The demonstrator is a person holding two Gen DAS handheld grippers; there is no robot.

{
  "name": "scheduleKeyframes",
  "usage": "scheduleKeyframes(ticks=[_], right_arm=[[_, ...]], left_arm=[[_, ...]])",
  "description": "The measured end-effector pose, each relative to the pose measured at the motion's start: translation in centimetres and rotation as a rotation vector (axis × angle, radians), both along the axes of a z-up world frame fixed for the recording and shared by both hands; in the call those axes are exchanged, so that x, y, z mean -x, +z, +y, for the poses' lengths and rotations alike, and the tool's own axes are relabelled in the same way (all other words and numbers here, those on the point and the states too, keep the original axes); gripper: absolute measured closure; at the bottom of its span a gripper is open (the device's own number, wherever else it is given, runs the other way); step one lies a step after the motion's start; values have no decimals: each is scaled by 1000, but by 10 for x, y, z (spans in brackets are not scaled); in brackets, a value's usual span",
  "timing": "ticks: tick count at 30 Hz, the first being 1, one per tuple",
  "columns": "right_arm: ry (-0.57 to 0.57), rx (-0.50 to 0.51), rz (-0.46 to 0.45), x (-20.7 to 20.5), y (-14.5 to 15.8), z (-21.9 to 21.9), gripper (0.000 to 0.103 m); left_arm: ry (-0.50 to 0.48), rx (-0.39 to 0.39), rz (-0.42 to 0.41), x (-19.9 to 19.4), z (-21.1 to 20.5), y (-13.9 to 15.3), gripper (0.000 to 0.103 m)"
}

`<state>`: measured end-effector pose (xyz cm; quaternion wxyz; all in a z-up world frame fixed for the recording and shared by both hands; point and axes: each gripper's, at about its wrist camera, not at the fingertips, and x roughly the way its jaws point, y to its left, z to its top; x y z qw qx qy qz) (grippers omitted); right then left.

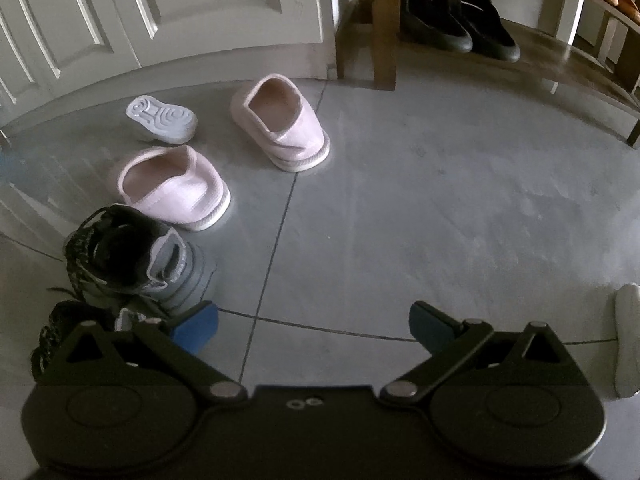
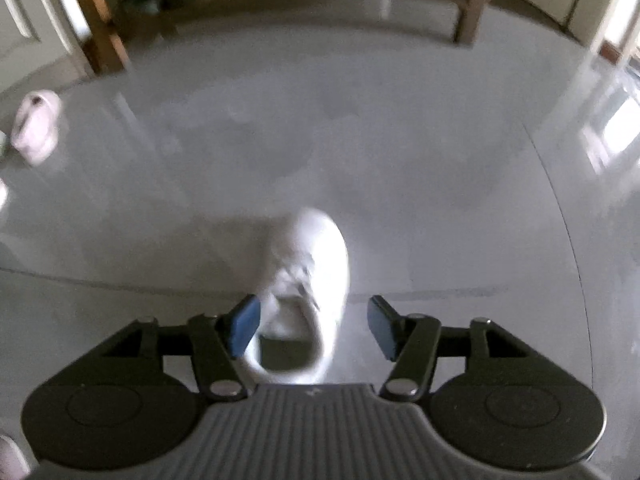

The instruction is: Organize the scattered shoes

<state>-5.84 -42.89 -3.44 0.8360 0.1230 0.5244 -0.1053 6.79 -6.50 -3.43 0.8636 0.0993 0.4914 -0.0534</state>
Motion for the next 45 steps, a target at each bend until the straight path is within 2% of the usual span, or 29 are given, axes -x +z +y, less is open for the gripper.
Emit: scheduleKeyframes(ticks=[4, 8, 14, 20, 27, 30, 32, 34, 40, 42, 45], right_arm=[[134, -24, -56, -43, 12, 34, 38], [246, -120, -87, -90, 12, 79, 38], [443, -128, -175, -138, 15, 150, 38], [512, -144, -217, -179, 15, 187, 38], [583, -159, -209, -205, 5, 233, 38], [615, -142, -233, -213, 3, 252, 38], [651, -96, -274, -223, 3, 265, 38], [703, -44, -314, -241, 1, 280, 38], [777, 13, -389, -310, -13, 314, 38], [774, -9, -370, -334, -20, 322, 38], [824, 31, -317, -355, -36, 343, 38]], left_arm=[[32, 12, -1, -5, 10, 1, 0], [72, 13, -19, -12, 23, 4, 0], [155, 17, -34, -29, 50, 4, 0], [241, 5, -44, -39, 84, 2, 0], [362, 1, -53, -47, 130, 1, 0], [388, 15, -47, -50, 138, 0, 0], [386, 14, -42, -50, 139, 0, 0], [381, 6, -46, -51, 138, 1, 0], [405, 7, -62, -46, 148, 8, 0], [418, 0, -53, -44, 153, 7, 0], [424, -16, -35, -44, 157, 3, 0]])
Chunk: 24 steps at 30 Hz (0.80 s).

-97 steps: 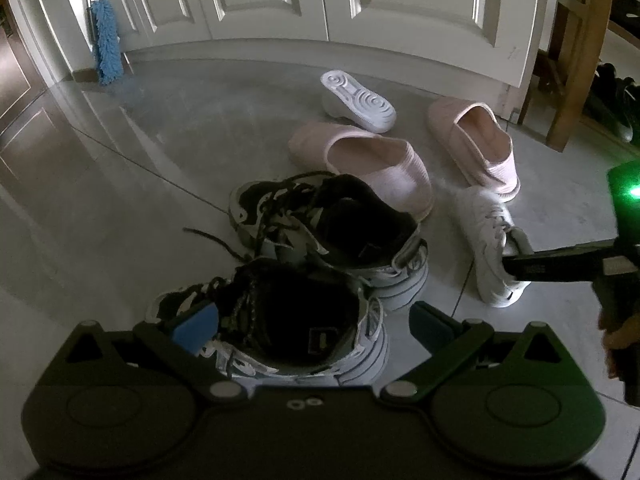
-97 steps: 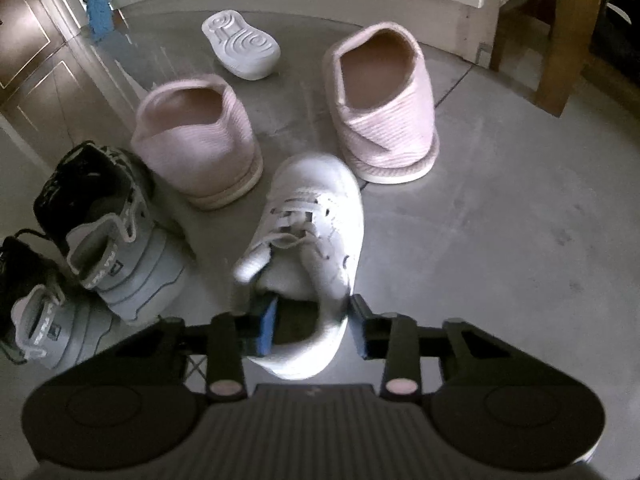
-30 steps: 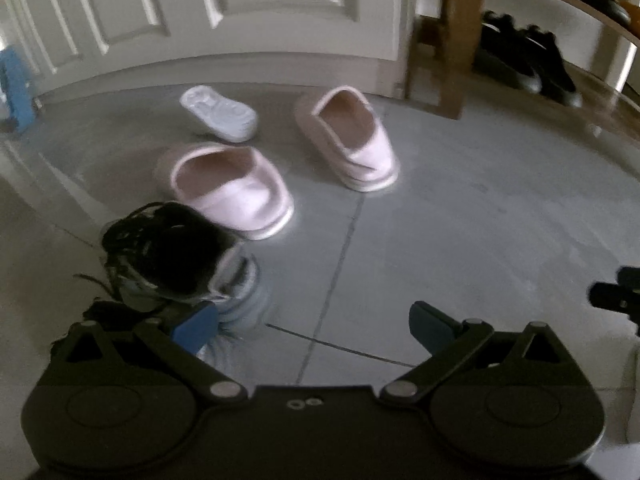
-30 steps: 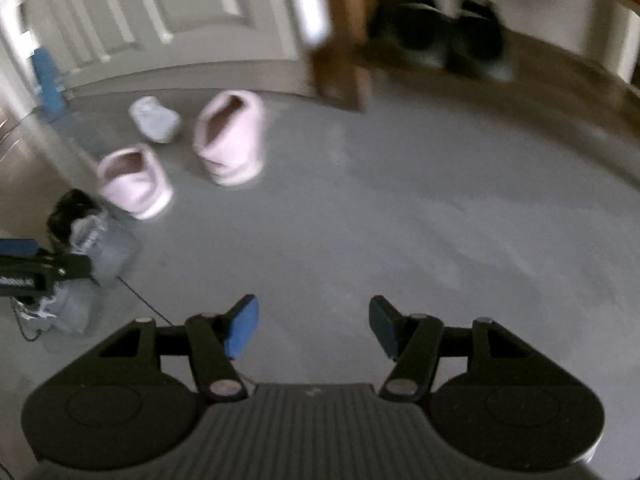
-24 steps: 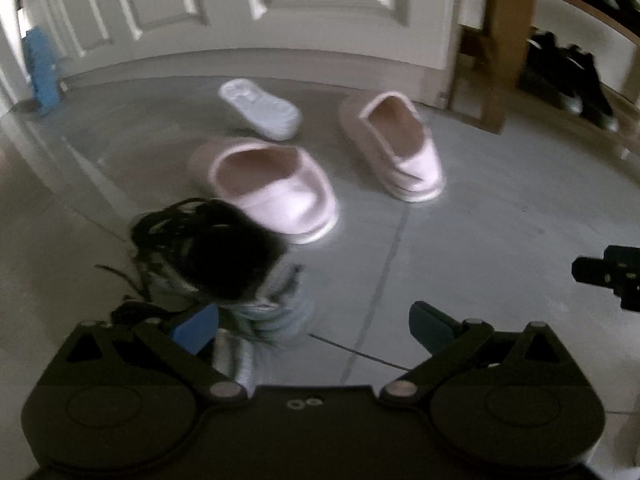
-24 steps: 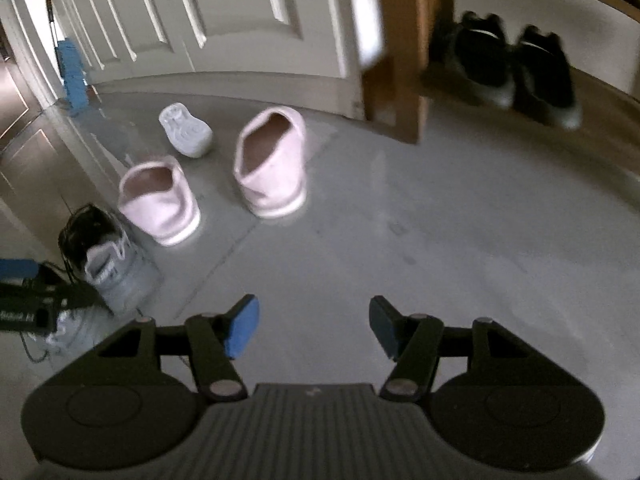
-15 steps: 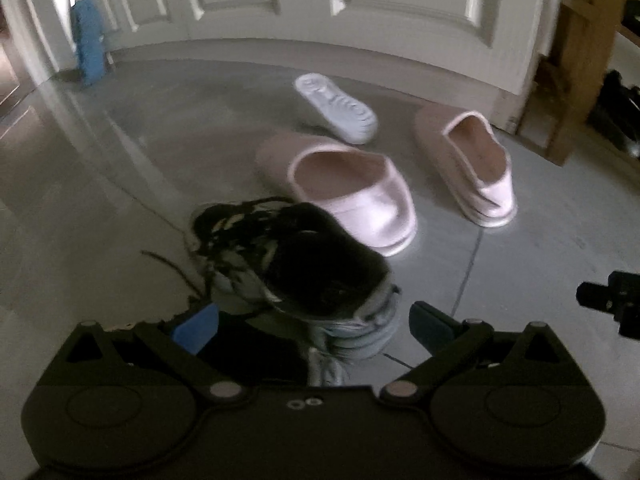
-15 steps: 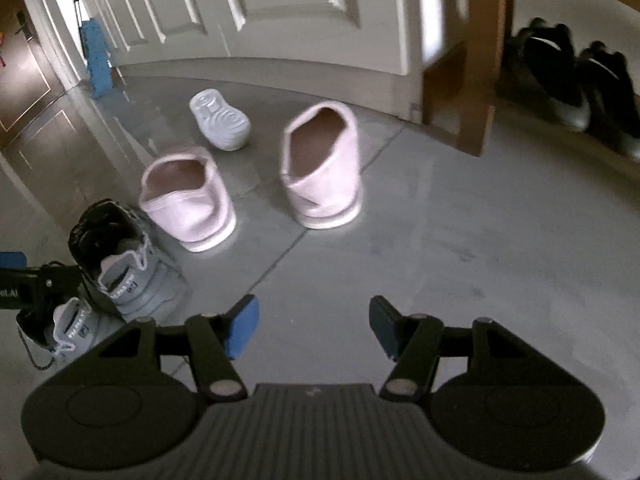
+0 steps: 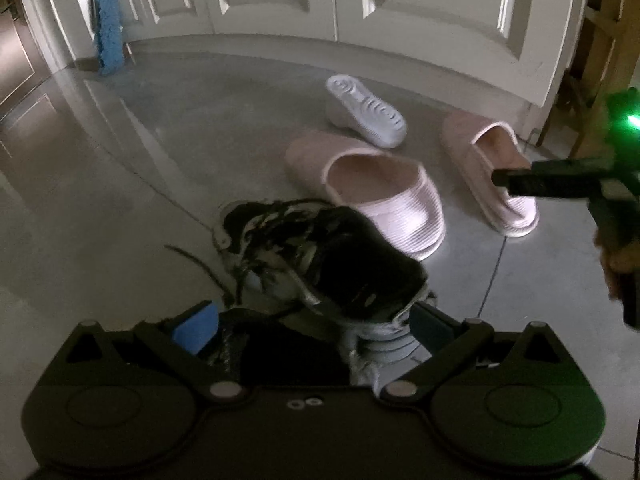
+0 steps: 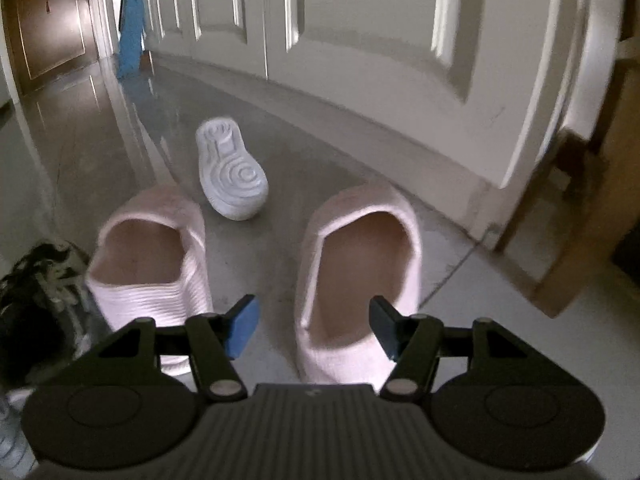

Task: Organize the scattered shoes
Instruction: 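Close the right gripper on the heel of a pink knit slipper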

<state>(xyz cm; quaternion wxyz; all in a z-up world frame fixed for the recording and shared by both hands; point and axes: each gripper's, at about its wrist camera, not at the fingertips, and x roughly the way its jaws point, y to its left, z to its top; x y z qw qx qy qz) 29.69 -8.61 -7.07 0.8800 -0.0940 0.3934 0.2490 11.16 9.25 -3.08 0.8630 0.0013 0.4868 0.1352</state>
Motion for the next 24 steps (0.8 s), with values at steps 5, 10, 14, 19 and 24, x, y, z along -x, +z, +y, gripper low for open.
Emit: scheduleKeyframes(ticks=[5, 10, 14, 19, 24], right_arm=[[30, 129, 25, -17, -32, 28, 58], [-80, 48, 82, -27, -36, 17, 89], [-108, 35, 87, -16, -33, 6, 92], [-172, -38, 111, 21, -20, -34, 92], [-211, -36, 148, 85, -10, -80, 92]], left_arm=[[23, 5, 25, 0, 9, -5, 0], [11, 12, 29, -4, 5, -7, 0], [-5, 22, 25, -7, 0, -7, 0], [-27, 27, 10, -7, -11, -5, 0], [-67, 41, 5, -6, -30, -8, 0]])
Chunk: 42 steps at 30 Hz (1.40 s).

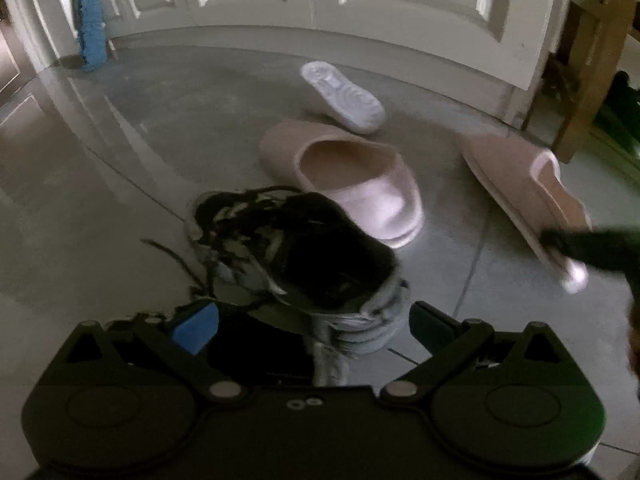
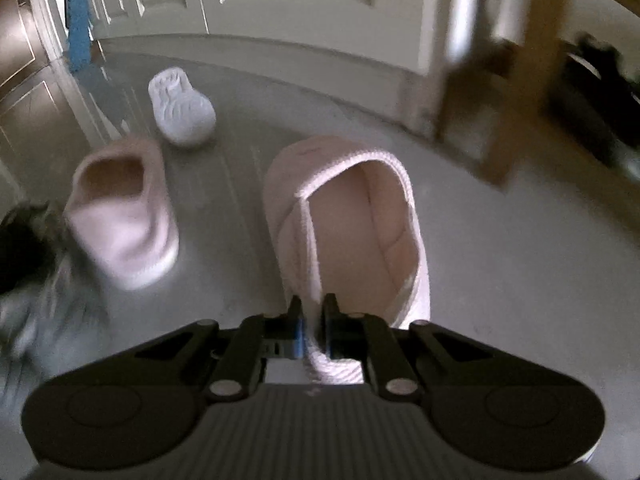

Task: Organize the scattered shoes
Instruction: 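Close the right gripper on the heel of a pink knit slipper, then carry the pink slipper with the right gripper beside the white sneaker, open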

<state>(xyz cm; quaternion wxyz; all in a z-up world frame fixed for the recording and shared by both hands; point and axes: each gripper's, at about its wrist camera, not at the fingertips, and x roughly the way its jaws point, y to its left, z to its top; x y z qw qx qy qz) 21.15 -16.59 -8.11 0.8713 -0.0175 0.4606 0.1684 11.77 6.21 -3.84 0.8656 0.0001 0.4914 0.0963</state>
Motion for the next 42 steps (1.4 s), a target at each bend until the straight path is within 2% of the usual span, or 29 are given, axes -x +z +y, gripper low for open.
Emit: scheduleKeyframes(ticks=[4, 7, 11, 14, 17, 20, 24, 27, 28, 29, 30, 31, 32, 34, 36, 38, 40, 42], right_arm=[[-62, 29, 33, 77, 10, -49, 92], [-121, 38, 58, 113, 15, -79, 92], [-254, 46, 106, 175, 22, -120, 92], [-326, 29, 153, 206, 18, -130, 92], [-311, 42, 134, 229, 17, -124, 92], [-295, 46, 135, 236, 17, -125, 92], [-329, 38, 175, 238, 15, -130, 92], [-336, 32, 227, 243, 8, -121, 85], [-332, 41, 244, 244, 6, -115, 81], [-330, 49, 245, 246, 6, -110, 62], [-334, 58, 220, 246, 9, -108, 50], [-341, 63, 189, 246, 14, -107, 33], [-355, 52, 154, 245, 19, -109, 30], [-397, -42, 131, 236, 27, -121, 30], [-463, -128, 184, 224, 24, -133, 30], [-627, -270, 262, 209, 12, -154, 31], [-714, -306, 265, 198, 4, -161, 32], [-785, -301, 251, 187, -2, -163, 32]], left_arm=[[-65, 7, -7, 0, -27, -6, 0], [-131, 19, 10, -2, -50, -14, 0], [-219, 11, 17, -1, -81, -19, 0], [-281, 6, 23, 0, -104, -23, 0], [-329, -5, 31, 2, -121, -27, 0], [-352, -16, 39, 4, -129, -31, 0], [-356, -13, 58, 6, -132, -35, 0], [-355, -17, 54, 10, -133, -32, 0], [-353, -23, 48, 11, -132, -31, 0], [-353, -25, 46, 11, -131, -31, 0], [-347, -30, 41, 12, -130, -31, 0], [-345, -31, 41, 14, -130, -30, 0], [-344, -31, 41, 14, -130, -30, 0], [-340, -31, 49, 15, -128, -30, 0], [-331, -33, 51, 15, -128, -30, 0], [-329, -30, 47, 15, -127, -28, 0], [-331, -32, 39, 17, -127, -26, 0], [-333, -41, 33, 18, -127, -25, 0]])
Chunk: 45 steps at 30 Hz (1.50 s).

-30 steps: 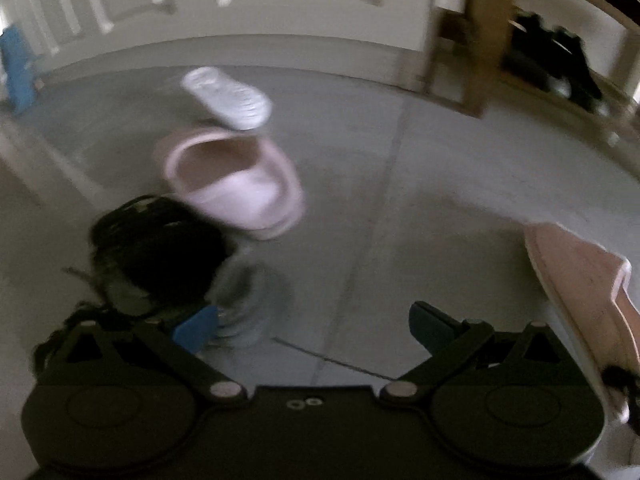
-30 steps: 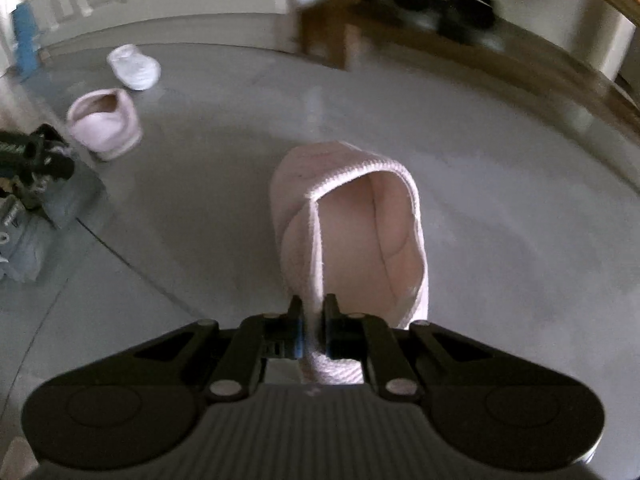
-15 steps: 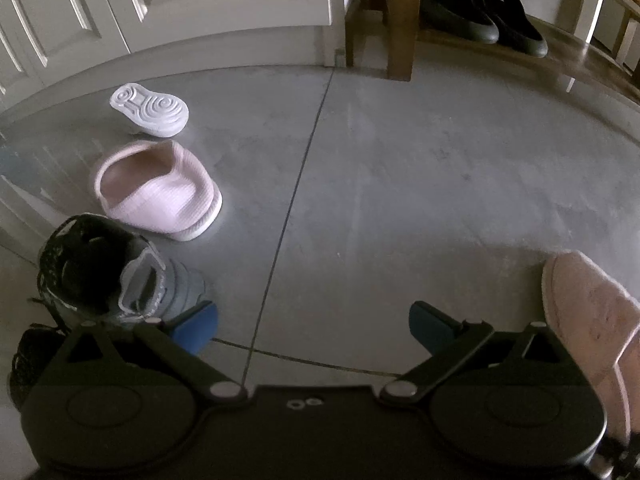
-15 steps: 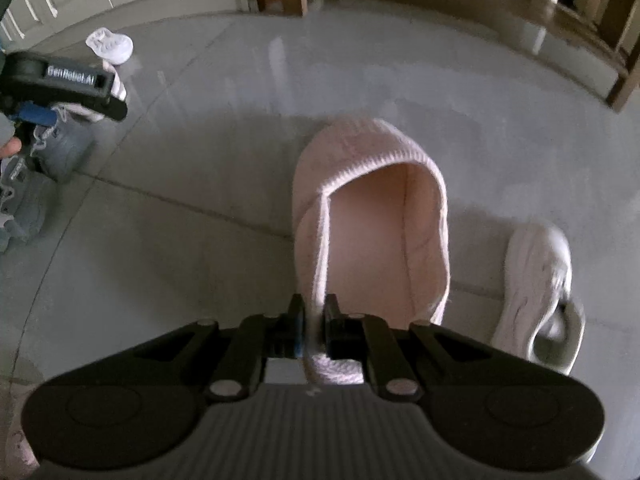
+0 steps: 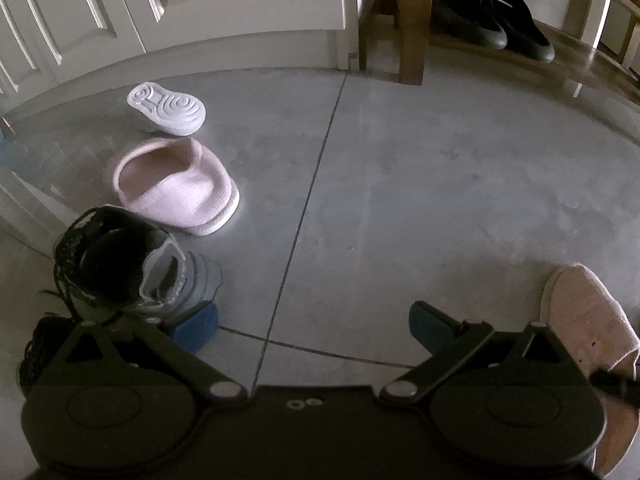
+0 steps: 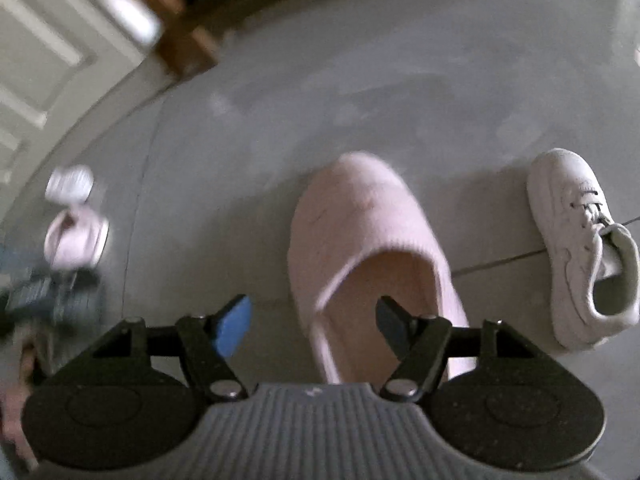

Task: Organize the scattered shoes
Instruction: 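Carry the pink slipper with the right gripper beside the white sneaker, open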

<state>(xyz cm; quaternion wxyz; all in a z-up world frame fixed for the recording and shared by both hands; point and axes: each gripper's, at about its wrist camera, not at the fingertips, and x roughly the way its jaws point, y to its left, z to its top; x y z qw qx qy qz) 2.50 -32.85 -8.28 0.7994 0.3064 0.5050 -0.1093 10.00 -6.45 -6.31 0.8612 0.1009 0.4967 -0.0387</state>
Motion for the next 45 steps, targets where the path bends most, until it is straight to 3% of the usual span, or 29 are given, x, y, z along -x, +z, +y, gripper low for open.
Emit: scheduleKeyframes(ticks=[1, 3, 4, 5, 7, 13, 17, 19, 21, 24, 27, 29, 30, 33, 38, 39, 40, 41, 43, 45], right_arm=[[-34, 0, 5, -5, -1, 1, 32], [-109, -13, 9, -11, -7, 1, 43], [-132, -19, 2, -14, -10, 1, 68], [-131, -18, -10, -18, -15, -2, 80], [-77, -3, -32, -23, -23, -4, 88], [347, 166, -151, -28, -14, 1, 90], [706, 174, -253, -37, 8, -8, 92], [945, 245, -327, -34, 27, -4, 95], [1081, 305, -314, -38, 35, 2, 95], [1053, 337, -170, -56, 27, 3, 91], [862, 219, -124, -61, 21, -8, 83], [676, 124, -103, -57, 17, -16, 25], [580, 95, -107, -52, 16, -17, 21], [406, 54, -150, -40, 13, -13, 22], [280, -3, -111, -62, -19, -1, 26], [262, -17, -108, -67, -28, 0, 32], [254, -25, -104, -72, -34, 0, 54], [246, -32, -99, -78, -40, 0, 83], [243, -76, -109, -82, -48, -1, 94], [293, -59, -156, -80, -44, 2, 95]], left_arm=[[1, -3, -1, 0, 0, 0, 0], [3, -5, 1, -1, 1, -1, 0], [5, 0, 8, -1, 2, -2, 0], [5, 3, 10, 0, 3, -2, 0], [6, 5, 11, 0, 4, -2, 0], [29, 7, 7, 1, 14, 1, 0], [51, 1, 1, 2, 20, 3, 0], [64, -7, -3, 3, 24, 6, 0], [72, -13, -6, 4, 26, 7, 0], [90, -11, -12, 6, 30, 10, 0], [89, -2, -5, 8, 31, 10, 0], [79, -8, -2, 7, 29, 9, 0], [61, -18, 0, 6, 26, 7, 0], [43, -13, 5, 2, 21, 5, 0], [6, -2, 12, -4, 9, 1, 0], [-5, -6, 9, -3, 7, 1, 0], [-13, -9, 8, -1, 6, 0, 0], [-15, -11, 8, -1, 6, 0, 0], [-13, -16, 17, 2, 8, -3, 0], [0, -15, 29, 2, 12, -5, 0]])
